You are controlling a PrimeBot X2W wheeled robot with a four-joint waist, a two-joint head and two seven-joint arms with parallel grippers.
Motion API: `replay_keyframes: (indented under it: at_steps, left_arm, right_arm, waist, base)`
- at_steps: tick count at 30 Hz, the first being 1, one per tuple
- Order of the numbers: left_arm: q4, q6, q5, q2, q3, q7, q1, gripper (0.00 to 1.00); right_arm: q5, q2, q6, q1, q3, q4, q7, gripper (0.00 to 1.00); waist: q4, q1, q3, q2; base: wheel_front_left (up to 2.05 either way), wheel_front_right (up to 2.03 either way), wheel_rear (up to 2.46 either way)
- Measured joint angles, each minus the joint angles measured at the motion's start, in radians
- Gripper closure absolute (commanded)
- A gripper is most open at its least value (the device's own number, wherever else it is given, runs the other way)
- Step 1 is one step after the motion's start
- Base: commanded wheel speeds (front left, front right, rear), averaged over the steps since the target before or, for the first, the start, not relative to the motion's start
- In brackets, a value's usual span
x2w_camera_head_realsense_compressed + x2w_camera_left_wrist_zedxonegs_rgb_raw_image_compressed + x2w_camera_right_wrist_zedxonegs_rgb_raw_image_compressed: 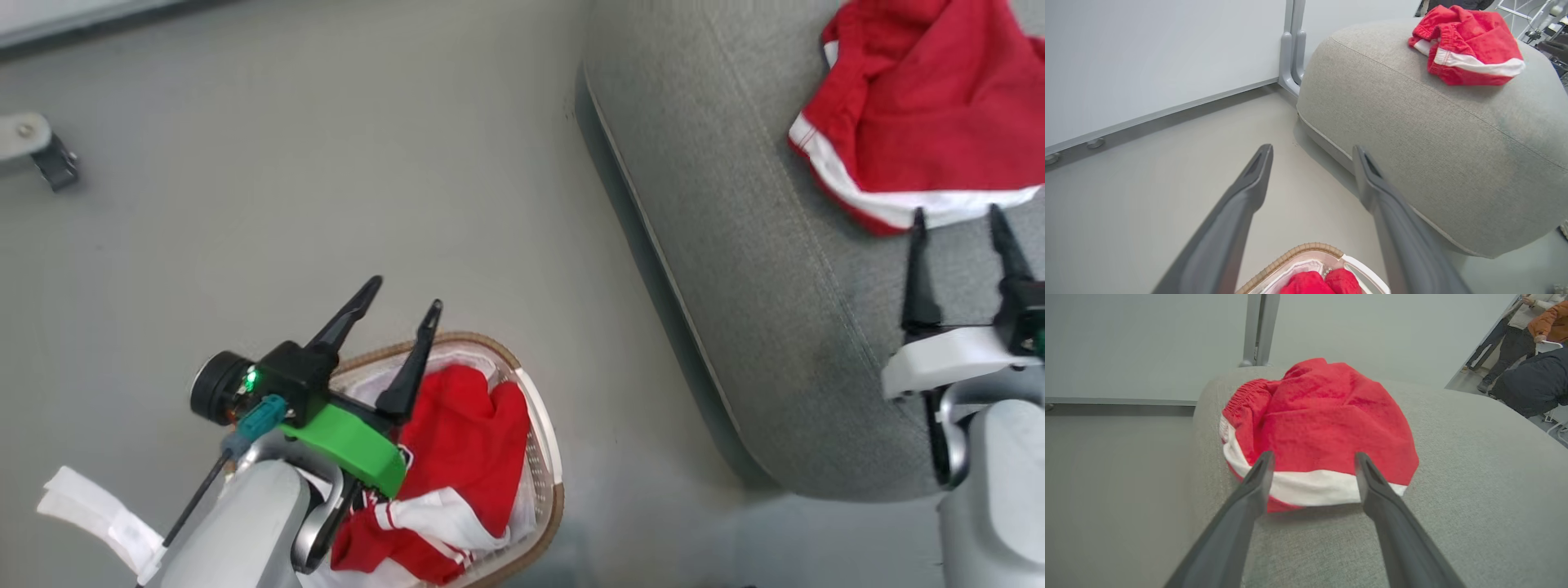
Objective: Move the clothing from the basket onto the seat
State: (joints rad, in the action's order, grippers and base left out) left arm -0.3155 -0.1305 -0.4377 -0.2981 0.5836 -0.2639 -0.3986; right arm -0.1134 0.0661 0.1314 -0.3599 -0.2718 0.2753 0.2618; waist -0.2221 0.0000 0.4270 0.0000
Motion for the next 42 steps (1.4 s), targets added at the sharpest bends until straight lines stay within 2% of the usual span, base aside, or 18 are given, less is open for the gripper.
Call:
replay_keyframes:
  at_steps: [5, 12, 21, 27, 32, 38, 42]
  left_arm:
    - [-0.042, 0.0, 0.019, 0.031, -0.123, 0.0, 0.045, 0.0]
    - [-0.071, 0.0, 0.105, 0.068, -0.328, 0.0, 0.118, 0.0]
    - [-0.057, 0.0, 0.203, 0.135, -0.523, 0.0, 0.259, 0.0]
    - [-0.053, 0.0, 0.222, 0.181, -0.588, 0.0, 0.351, 0.0]
    - [-0.049, 0.0, 0.231, 0.201, -0.602, 0.0, 0.396, 0.0]
    - [-0.043, 0.0, 0.232, 0.209, -0.599, 0.0, 0.41, 0.0]
    - [-0.055, 0.0, 0.218, 0.209, -0.555, 0.0, 0.408, 0.0]
  right_arm:
    - [0.072, -0.012, 0.0, 0.012, 0.113, -0.035, 0.0, 0.0]
    - [0.169, -0.015, 0.0, 0.003, 0.239, 0.001, 0.0, 0.0]
    - [0.209, -0.019, 0.0, 0.084, 0.316, 0.049, 0.0, 0.0]
    - [0.214, -0.018, 0.0, 0.17, 0.316, 0.068, 0.0, 0.0]
    - [0.233, -0.017, 0.0, 0.227, 0.325, 0.073, 0.0, 0.0]
    - [0.231, -0.018, 0.0, 0.231, 0.336, 0.071, 0.0, 0.0]
    - [0.24, -0.017, 0.0, 0.227, 0.339, 0.067, 0.0, 0.0]
  waist:
    - [0.022, 0.0, -0.074, 0.0]
    - [0.085, 0.0, -0.158, 0.0]
    - [0.173, 0.0, -0.26, 0.0]
    - [0.21, 0.0, -0.336, 0.0]
    - [0.234, 0.0, -0.39, 0.0]
    - [0.254, 0.0, -0.41, 0.0]
    - [0.25, 0.0, -0.4, 0.0]
  base:
    - [0.0, 0.0, 0.0]
    - [0.0, 0.0, 0.0]
    - [0.0, 0.0, 0.0]
    - [0.0, 0.0, 0.0]
    - [0.0, 0.0, 0.0]
    - [0.0, 0.0, 0.0]
    - [0.0, 0.0, 0.0]
